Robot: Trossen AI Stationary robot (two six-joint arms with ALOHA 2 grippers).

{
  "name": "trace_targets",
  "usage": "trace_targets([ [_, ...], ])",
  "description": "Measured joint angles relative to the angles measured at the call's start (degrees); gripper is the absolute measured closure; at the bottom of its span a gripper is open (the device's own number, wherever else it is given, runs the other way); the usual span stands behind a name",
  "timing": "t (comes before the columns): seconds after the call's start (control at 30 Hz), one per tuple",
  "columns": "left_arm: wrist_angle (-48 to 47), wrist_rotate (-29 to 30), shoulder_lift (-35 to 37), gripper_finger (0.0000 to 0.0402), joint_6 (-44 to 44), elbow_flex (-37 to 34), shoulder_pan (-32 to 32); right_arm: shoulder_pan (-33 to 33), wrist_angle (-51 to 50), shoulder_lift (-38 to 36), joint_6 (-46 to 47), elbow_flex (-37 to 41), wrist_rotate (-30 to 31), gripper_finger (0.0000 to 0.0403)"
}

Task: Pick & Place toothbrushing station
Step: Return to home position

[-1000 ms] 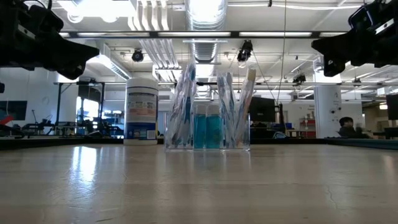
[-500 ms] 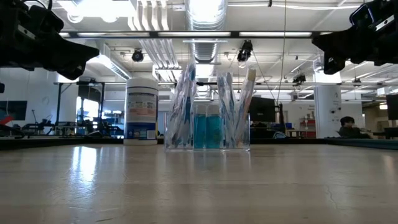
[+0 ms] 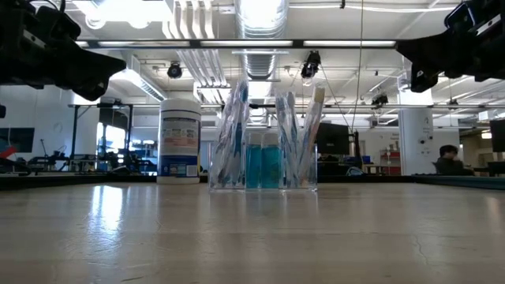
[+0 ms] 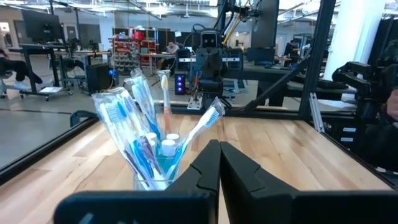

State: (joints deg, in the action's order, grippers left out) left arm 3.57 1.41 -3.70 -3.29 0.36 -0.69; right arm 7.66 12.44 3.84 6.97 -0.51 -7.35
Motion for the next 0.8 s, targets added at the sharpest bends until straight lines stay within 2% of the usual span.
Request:
trace_targets([
  [0.47,0.0,2.86,0.0,0.039,1.71,-0.02,0.02,-0.02,-0.21,1.55,0.19,0.0,-0.02,0.0394],
  [0.63,0.01,2.86,-0.02,0.039,1.22,0.12,0.02,-0.02,-0.21,1.55,5.83,0.0,-0.04,0.0394],
  [0.8,0.23,2.82,-0.02,0.039,1.54,0.2,0.02,-0.02,-0.21,1.55,6.61,0.0,-0.04,0.0394],
])
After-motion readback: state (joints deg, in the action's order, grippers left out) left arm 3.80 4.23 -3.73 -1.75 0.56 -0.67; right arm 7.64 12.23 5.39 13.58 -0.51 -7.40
